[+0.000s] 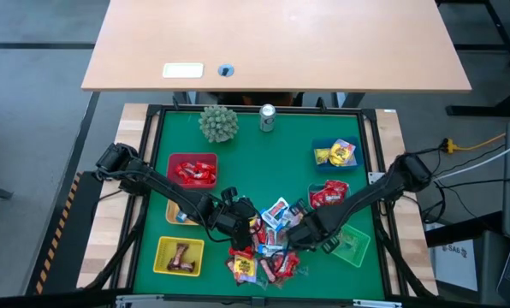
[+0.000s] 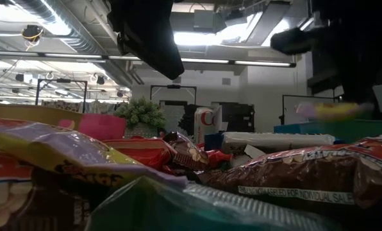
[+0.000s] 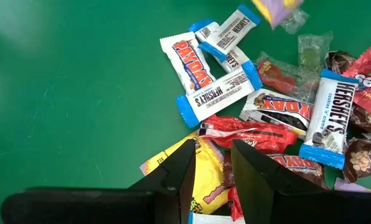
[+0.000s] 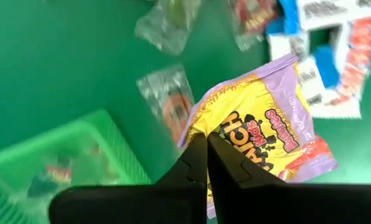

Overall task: Sort candy
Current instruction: Put the yellow candy into the dark blue bin, then put the white chocolate bar into the orange bin

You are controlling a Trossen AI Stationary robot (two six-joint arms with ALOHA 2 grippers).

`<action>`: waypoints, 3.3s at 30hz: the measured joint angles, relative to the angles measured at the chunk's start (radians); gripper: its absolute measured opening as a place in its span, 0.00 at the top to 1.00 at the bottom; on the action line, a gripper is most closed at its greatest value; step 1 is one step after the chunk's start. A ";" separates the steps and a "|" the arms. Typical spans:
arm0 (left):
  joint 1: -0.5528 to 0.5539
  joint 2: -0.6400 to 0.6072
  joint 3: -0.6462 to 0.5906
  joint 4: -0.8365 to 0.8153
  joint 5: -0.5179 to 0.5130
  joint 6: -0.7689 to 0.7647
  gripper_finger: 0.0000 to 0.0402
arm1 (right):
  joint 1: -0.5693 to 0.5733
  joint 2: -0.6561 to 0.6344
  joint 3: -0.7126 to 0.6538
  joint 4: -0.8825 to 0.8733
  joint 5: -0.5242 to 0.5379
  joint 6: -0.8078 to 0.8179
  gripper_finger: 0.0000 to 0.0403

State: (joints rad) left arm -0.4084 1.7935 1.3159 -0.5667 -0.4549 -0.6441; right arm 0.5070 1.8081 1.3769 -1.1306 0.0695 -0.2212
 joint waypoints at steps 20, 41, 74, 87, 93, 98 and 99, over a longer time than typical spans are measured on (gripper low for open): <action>0.008 0.000 0.000 0.013 0.000 0.000 0.77 | -0.406 -0.522 -0.369 -0.048 0.147 0.006 1.00; 0.066 0.000 0.000 0.031 -0.002 0.001 0.77 | -0.987 -0.647 -0.489 0.102 0.052 -0.169 1.00; 0.170 0.039 0.000 0.418 0.198 0.558 0.58 | -1.005 -0.647 -0.489 0.118 0.050 -0.143 0.53; 0.169 0.214 0.000 0.497 0.346 0.861 0.59 | -1.005 -0.647 -0.489 0.120 0.042 -0.142 0.53; 0.169 0.251 0.000 0.484 0.346 0.938 0.59 | -1.005 -0.647 -0.489 0.120 0.017 -0.143 0.53; 0.173 0.263 -0.001 0.464 0.351 0.944 0.59 | -1.005 -0.647 -0.489 0.120 0.016 -0.142 0.53; 0.174 0.269 -0.001 0.462 0.356 0.944 0.59 | -1.005 -0.647 -0.489 0.121 0.016 -0.143 0.53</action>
State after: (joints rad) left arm -0.2349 2.0625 1.3151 -0.1048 -0.0985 0.3004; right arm -0.4980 1.1610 0.8883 -1.0097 0.0855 -0.3637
